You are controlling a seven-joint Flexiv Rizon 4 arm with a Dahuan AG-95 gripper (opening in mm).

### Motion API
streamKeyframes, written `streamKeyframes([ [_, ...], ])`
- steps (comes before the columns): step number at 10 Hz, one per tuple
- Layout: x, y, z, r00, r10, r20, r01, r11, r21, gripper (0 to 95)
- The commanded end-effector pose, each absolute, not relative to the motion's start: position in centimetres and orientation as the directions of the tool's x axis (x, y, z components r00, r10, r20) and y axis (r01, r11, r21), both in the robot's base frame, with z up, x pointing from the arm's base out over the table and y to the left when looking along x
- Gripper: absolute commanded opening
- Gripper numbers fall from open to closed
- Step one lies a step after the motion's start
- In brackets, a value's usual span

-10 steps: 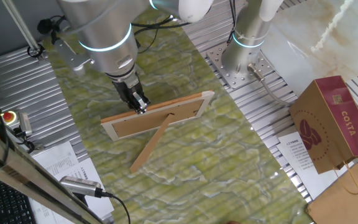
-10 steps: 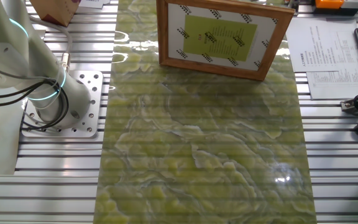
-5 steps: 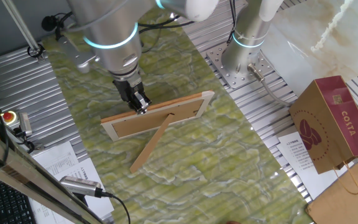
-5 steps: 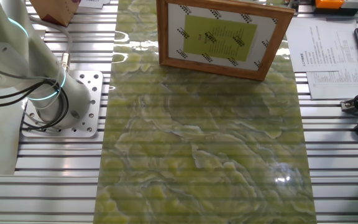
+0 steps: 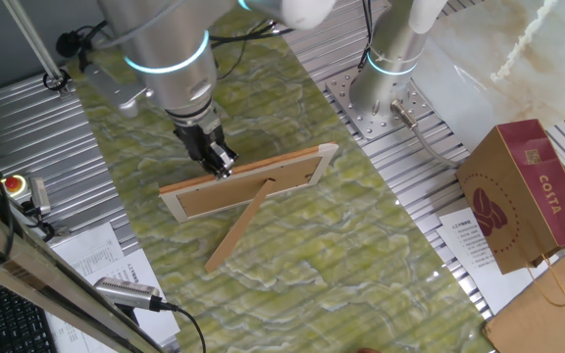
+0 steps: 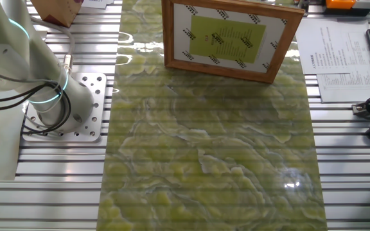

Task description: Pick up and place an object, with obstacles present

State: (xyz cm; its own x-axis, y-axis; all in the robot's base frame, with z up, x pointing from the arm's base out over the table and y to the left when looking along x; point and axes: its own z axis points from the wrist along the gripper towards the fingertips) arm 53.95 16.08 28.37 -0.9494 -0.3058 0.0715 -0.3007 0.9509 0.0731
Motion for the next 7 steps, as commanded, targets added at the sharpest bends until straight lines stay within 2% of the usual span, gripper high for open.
streamKeyframes([
  [1, 54.0, 13.7, 28.7, -0.943, -0.328, 0.057, -0.324, 0.944, 0.066, 0.0],
  [7, 55.0, 7.3, 28.7, -0.930, -0.363, 0.057, -0.359, 0.931, 0.065, 0.0],
])
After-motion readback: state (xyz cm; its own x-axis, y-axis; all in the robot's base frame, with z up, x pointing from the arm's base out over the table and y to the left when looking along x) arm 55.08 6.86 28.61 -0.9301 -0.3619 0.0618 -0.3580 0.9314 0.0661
